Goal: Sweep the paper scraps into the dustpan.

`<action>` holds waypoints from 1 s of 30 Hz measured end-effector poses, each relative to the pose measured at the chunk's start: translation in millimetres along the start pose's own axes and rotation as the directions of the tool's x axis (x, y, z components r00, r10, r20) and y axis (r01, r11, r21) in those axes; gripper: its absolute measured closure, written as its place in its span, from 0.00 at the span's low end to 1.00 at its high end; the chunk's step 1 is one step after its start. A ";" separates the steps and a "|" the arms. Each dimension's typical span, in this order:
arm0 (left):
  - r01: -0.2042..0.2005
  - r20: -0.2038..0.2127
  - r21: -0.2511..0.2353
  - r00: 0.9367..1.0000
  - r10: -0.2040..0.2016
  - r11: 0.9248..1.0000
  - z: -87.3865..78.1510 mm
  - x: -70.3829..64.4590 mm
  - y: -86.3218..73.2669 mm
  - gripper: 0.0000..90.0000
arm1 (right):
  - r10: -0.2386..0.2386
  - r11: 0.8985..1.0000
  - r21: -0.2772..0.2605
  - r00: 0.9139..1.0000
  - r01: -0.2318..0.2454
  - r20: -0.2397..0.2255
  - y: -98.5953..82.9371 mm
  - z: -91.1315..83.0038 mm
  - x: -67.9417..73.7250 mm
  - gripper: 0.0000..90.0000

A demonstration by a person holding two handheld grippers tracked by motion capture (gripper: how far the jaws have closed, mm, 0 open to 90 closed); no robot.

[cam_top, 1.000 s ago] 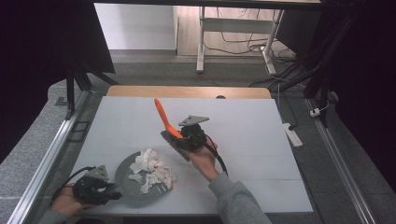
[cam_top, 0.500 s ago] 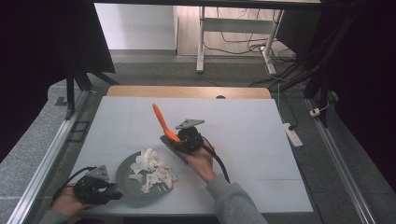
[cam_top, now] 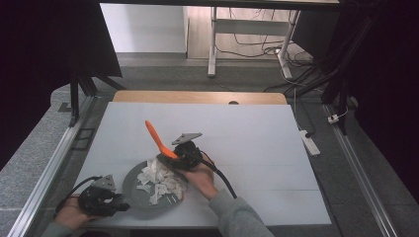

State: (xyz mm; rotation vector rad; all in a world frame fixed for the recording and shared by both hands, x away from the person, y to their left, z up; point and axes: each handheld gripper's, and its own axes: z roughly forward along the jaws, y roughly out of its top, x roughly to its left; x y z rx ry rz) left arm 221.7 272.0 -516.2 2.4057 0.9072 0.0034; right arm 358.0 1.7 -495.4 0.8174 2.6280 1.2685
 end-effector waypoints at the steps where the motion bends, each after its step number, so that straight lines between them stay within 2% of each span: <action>1: -0.001 0.002 0.001 1.000 0.001 1.000 0.1 0.0 0.2 0.68 | -0.005 1.000 0.001 1.000 0.005 -0.007 0.3 1.1 2.8 0.78; 5: -0.002 0.004 0.001 1.000 0.002 1.000 0.5 0.1 0.5 0.68 | -0.032 0.999 0.007 0.999 0.033 -0.040 0.6 3.8 13.1 0.78; 7: -0.002 0.004 0.001 1.000 0.002 1.000 0.6 0.1 0.4 0.68 | -0.044 0.999 0.009 0.996 0.045 -0.078 0.9 3.1 16.6 0.78; 9: -0.001 0.005 0.001 1.000 0.001 1.000 0.7 0.0 0.5 0.68 | -0.039 0.999 -0.008 0.992 0.038 -0.118 1.8 -0.2 17.5 0.77; 11: -0.002 0.005 0.001 1.000 0.002 1.000 0.5 0.0 0.5 0.68 | -0.042 0.999 -0.030 0.992 0.038 -0.120 3.7 -5.5 17.0 0.77; 18: -0.003 0.005 0.001 1.000 0.003 1.000 0.5 0.0 0.4 0.68 | -0.024 0.996 -0.090 0.999 0.020 -0.046 8.6 -30.6 1.6 0.77; 27: -0.001 0.006 0.001 1.000 0.001 1.000 0.5 -0.2 0.5 0.68 | 0.001 0.998 -0.058 0.998 0.003 0.063 -1.6 -48.9 -21.1 0.77; 30: 0.002 0.007 -0.001 1.000 -0.002 1.000 0.7 -0.8 0.6 0.68 | 0.010 0.999 -0.051 0.997 -0.006 0.082 -6.2 -50.3 -26.9 0.77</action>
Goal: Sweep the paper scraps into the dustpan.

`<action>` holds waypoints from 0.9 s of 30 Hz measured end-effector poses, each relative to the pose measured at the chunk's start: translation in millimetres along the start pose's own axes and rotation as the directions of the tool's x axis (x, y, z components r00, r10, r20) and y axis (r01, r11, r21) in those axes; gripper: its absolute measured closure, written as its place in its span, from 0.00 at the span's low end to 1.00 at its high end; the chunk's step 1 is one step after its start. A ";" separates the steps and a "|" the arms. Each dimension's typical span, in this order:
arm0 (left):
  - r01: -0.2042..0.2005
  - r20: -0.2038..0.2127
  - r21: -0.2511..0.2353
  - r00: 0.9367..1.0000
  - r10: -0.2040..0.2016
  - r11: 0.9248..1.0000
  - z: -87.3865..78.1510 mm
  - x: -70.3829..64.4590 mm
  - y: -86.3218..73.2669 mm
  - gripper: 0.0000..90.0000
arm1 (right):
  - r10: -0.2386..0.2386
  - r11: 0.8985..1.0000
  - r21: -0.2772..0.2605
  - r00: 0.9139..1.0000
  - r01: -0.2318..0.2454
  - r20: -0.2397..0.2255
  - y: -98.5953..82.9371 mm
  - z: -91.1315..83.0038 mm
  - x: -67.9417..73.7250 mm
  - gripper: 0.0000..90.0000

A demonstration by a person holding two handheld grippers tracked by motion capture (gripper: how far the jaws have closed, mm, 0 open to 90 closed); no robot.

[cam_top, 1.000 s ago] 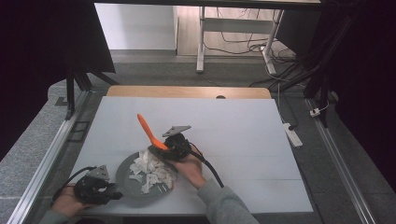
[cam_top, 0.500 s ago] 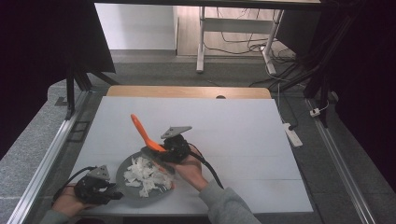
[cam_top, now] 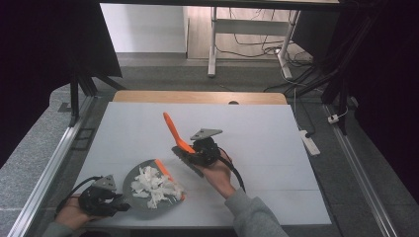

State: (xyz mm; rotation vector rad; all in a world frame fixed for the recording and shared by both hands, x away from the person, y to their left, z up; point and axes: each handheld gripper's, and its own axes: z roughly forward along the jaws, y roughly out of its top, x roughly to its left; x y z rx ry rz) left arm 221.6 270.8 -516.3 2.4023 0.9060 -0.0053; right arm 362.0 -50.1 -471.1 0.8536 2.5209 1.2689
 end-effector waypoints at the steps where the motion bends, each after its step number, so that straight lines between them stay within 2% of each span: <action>1: 0.000 0.001 0.000 1.000 0.000 1.000 -0.1 0.0 -0.1 0.68 | 0.005 1.000 0.005 1.000 -0.005 0.006 -1.4 0.0 -2.1 0.77; 8: -0.006 -0.002 0.007 1.000 0.006 1.000 -4.1 0.3 -2.8 0.68 | 0.025 0.999 0.031 0.999 -0.026 0.037 -8.8 0.5 -12.4 0.77; 15: -0.009 -0.001 0.011 1.000 0.009 1.000 -3.1 -1.3 -1.0 0.68 | 0.012 0.997 0.070 0.999 -0.015 0.034 -9.4 10.0 -8.4 0.77; 20: -0.010 -0.003 0.012 1.000 0.010 1.000 -1.8 -2.7 0.9 0.68 | 0.014 0.997 0.076 1.000 -0.014 0.002 -9.6 21.4 2.7 0.78; 24: -0.013 -0.003 0.017 1.000 0.013 1.000 -0.8 -4.4 2.9 0.68 | -0.015 0.996 0.092 1.000 0.016 -0.017 -8.5 27.7 17.1 0.78; 27: -0.014 -0.003 0.018 1.000 0.014 1.000 -0.3 -5.0 3.7 0.68 | -0.014 0.994 0.107 1.000 0.015 -0.011 -9.0 29.0 29.7 0.78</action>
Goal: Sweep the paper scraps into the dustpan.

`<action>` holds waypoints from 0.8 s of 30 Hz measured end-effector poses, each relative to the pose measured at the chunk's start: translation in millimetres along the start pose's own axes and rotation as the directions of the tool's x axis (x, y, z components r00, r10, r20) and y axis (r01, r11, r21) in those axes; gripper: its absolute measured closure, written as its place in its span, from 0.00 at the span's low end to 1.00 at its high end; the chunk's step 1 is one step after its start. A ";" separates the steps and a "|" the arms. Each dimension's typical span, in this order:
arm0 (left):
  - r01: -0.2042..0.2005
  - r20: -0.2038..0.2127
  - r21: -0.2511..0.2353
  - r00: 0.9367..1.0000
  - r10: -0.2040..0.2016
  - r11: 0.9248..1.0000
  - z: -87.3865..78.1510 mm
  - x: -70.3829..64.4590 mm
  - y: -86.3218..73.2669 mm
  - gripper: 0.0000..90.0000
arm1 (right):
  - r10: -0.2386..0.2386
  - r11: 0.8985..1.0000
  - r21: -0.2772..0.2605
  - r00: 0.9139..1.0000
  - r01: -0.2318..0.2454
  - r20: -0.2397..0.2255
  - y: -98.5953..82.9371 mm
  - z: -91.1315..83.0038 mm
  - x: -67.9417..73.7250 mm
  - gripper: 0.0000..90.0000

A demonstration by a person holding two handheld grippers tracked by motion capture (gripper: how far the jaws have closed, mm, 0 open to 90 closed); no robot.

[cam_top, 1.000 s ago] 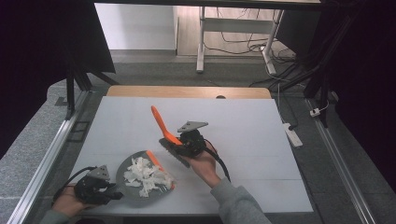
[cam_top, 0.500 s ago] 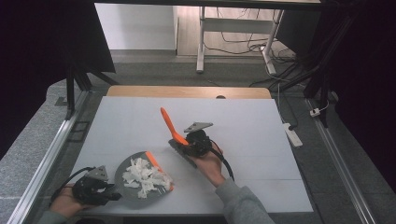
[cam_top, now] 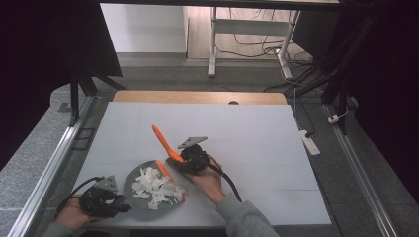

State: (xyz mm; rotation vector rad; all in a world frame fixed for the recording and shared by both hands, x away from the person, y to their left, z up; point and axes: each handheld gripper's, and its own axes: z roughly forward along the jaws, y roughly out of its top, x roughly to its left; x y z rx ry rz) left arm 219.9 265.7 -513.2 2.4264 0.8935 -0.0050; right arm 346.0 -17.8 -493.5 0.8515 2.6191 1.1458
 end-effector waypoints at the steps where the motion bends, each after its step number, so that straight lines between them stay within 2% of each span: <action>1: 0.000 0.001 0.000 1.000 0.000 1.000 0.1 -0.1 0.2 0.68 | -0.002 1.000 0.000 1.000 0.002 0.002 -0.4 0.2 3.3 0.77; 4: -0.001 0.000 0.003 1.000 0.001 1.000 0.2 -0.5 0.6 0.68 | 0.010 1.000 0.004 1.000 -0.010 -0.010 -1.1 0.2 11.3 0.78; 7: -0.003 0.000 0.004 1.000 0.003 1.000 0.6 -0.9 1.3 0.68 | 0.054 0.999 0.002 0.996 -0.054 -0.070 -1.5 1.2 16.4 0.78; 11: -0.002 -0.003 0.003 1.000 0.002 1.000 0.6 -1.1 1.6 0.68 | 0.066 0.997 -0.021 0.989 -0.069 -0.133 -0.2 2.8 27.5 0.78; 14: 0.000 0.000 0.002 1.000 0.000 1.000 1.5 -1.5 2.4 0.68 | 0.088 0.994 -0.041 0.973 -0.098 -0.213 1.7 2.6 34.1 0.77; 17: -0.003 0.001 0.002 1.000 0.003 1.000 2.1 -1.5 2.6 0.68 | 0.056 0.995 -0.063 0.975 -0.071 -0.213 3.5 1.1 37.9 0.77; 18: -0.001 0.004 -0.002 1.000 0.001 1.000 2.1 -1.2 2.3 0.68 | 0.057 0.994 -0.075 0.976 -0.074 -0.212 4.2 -0.6 36.9 0.78; 24: 0.006 0.012 -0.013 1.000 -0.006 1.000 3.1 1.5 0.8 0.68 | 0.080 0.983 -0.149 0.982 -0.106 -0.170 8.5 -20.3 16.0 0.77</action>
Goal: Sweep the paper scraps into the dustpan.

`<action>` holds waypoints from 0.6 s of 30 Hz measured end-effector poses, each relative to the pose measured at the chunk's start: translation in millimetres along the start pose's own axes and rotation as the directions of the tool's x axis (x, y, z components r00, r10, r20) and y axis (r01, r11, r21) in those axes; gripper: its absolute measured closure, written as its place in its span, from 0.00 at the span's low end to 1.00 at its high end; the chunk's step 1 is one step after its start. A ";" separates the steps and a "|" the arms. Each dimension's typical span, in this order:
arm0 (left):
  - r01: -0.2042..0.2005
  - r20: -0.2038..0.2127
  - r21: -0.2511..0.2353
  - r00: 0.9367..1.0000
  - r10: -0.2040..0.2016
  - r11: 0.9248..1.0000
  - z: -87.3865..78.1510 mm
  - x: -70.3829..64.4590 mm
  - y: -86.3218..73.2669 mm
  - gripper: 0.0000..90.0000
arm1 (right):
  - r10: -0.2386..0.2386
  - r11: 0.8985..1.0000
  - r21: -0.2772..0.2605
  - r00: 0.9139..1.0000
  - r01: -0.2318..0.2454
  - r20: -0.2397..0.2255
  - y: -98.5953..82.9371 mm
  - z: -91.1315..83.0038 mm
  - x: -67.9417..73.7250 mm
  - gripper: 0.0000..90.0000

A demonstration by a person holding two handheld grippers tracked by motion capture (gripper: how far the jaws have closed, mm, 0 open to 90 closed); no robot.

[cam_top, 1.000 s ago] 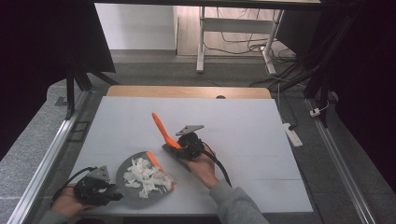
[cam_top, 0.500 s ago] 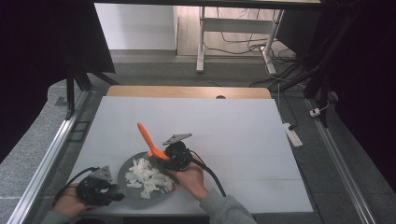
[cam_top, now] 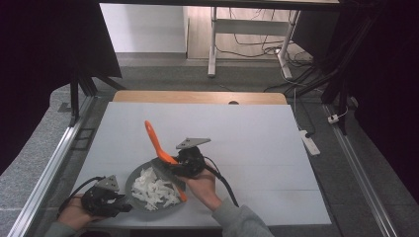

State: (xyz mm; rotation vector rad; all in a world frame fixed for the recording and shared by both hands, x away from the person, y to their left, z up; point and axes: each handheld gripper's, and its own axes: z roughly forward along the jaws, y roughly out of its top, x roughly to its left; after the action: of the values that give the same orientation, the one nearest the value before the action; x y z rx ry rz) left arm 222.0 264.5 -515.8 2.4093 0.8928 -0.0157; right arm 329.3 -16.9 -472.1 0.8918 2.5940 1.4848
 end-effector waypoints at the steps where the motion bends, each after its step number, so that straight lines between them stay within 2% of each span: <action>1: 0.000 0.002 -0.002 1.000 0.000 1.000 0.1 0.3 -0.2 0.68 | 0.002 1.000 -0.006 1.000 -0.002 0.010 1.1 -3.6 -3.5 0.77; 5: 0.001 0.001 -0.007 1.000 -0.001 1.000 0.4 0.8 -0.6 0.68 | -0.010 1.000 -0.014 0.999 0.011 0.053 2.4 -12.6 -11.5 0.77; 11: 0.004 0.003 -0.014 1.000 -0.004 1.000 1.5 1.7 -1.4 0.68 | -0.026 1.000 -0.011 0.997 0.027 0.075 0.7 -17.7 -15.2 0.77; 18: 0.003 -0.003 -0.007 1.000 -0.003 1.000 1.1 -0.6 0.5 0.68 | -0.018 1.000 0.018 0.994 0.016 0.112 -5.5 -13.2 -24.2 0.77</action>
State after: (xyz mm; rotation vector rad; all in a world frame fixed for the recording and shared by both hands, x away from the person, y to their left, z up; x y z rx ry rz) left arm 222.0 263.3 -516.4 2.4020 0.8961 -0.0102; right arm 343.2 -41.1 -475.4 0.9240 2.5316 1.3679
